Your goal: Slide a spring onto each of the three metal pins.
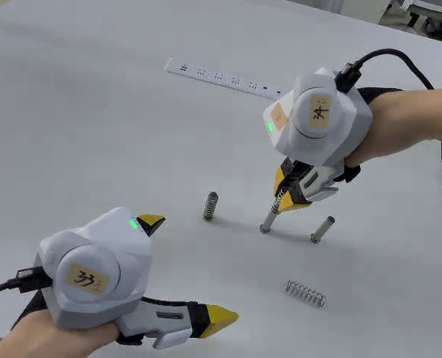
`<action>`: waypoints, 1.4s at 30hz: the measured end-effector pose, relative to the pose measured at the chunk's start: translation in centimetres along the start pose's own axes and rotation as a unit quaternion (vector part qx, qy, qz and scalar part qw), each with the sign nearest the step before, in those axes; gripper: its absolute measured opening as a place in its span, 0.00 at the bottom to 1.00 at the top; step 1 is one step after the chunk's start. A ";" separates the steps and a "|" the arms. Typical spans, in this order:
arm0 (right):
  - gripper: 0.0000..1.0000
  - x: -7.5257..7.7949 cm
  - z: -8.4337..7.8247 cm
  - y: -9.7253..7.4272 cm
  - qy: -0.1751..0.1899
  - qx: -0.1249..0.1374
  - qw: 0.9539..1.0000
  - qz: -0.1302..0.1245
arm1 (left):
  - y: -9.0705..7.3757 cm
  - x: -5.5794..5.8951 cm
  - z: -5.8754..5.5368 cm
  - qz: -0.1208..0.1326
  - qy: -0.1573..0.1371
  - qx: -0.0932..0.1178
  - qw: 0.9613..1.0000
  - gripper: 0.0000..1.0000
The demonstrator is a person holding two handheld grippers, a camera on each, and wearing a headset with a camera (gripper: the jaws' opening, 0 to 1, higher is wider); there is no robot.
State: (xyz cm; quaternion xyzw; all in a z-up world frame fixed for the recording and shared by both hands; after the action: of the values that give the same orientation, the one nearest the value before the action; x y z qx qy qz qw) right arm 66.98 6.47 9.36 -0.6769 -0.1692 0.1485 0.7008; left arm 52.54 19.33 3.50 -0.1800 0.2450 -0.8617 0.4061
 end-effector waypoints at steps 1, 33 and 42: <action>0.07 0.1 -0.2 0.2 0.000 -0.001 1.000 0.000 | 0.0 0.0 0.0 0.000 -0.001 0.000 1.000 0.97; 0.08 0.1 0.2 4.8 -0.009 -0.021 1.000 0.012 | 0.0 -0.5 -0.4 0.006 -0.013 -0.001 1.000 0.97; 0.08 0.4 0.3 5.2 0.000 -0.016 1.000 0.009 | 0.2 -0.6 -0.7 0.004 -0.017 -0.003 1.000 0.97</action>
State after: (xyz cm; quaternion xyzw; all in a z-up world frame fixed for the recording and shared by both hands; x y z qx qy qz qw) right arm 67.34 7.15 4.22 -0.6895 -0.1657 0.1523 0.6884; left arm 52.69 19.87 2.76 -0.1945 0.2413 -0.8563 0.4130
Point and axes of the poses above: the centre of the closed fingertips' face, and the gripper's own axes: y roughly forward along the fingers, x roughly to its right, z roughly out of its top, the point moved 8 cm from there along -y, roughly backward along the fingers, and after that the axes turned 7 degrees about -x, right-handed, at the moved point
